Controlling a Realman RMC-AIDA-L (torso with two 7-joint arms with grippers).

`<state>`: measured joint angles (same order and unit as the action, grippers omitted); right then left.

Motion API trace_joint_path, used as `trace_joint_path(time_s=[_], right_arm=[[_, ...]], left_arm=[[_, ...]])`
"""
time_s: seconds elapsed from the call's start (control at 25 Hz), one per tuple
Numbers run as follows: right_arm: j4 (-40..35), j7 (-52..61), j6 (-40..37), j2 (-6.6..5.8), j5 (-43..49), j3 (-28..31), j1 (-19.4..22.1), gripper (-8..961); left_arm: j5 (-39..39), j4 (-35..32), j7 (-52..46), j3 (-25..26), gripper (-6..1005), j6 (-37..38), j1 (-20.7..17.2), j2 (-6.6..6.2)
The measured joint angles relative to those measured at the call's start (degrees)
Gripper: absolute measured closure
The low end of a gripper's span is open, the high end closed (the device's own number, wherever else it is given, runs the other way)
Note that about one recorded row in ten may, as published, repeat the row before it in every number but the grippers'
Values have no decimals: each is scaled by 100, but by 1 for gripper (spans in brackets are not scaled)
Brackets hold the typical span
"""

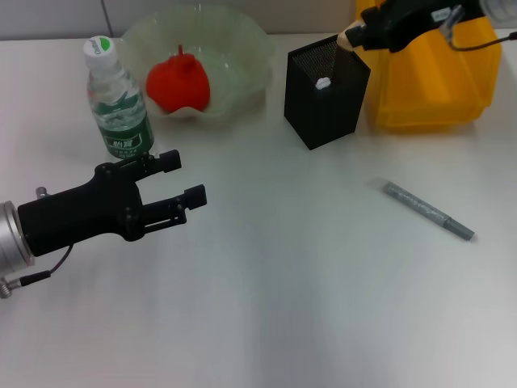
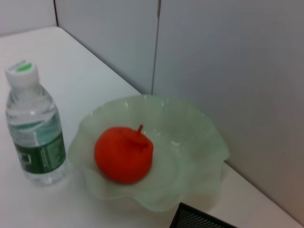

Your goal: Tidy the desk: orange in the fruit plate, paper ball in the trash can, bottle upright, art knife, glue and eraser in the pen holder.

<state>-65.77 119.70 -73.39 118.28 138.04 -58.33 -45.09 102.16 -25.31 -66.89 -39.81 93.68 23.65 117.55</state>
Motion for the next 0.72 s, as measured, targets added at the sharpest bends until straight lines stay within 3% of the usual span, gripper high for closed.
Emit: trace_joint_path(time_s=[0.12, 0.44, 0.52, 0.64, 0.72], right_arm=[[324, -14, 418, 62, 131, -253, -31, 612], [588, 19, 868, 90, 107, -485, -64, 610], [611, 32, 947, 103, 80, -491, -40, 486], [619, 36, 984, 114, 13, -486, -18, 374], [576, 37, 959, 107, -527, -428, 95, 299]], left_arm=[[-2, 0, 0, 0, 201, -5, -1, 4], [-4, 0, 57, 0, 201, -16, -64, 12], [-4, 0, 65, 0, 201, -14, -79, 6], [-4, 0, 69, 0, 200, -5, -82, -2], [-4, 0, 70, 0, 200, 6, -82, -9]])
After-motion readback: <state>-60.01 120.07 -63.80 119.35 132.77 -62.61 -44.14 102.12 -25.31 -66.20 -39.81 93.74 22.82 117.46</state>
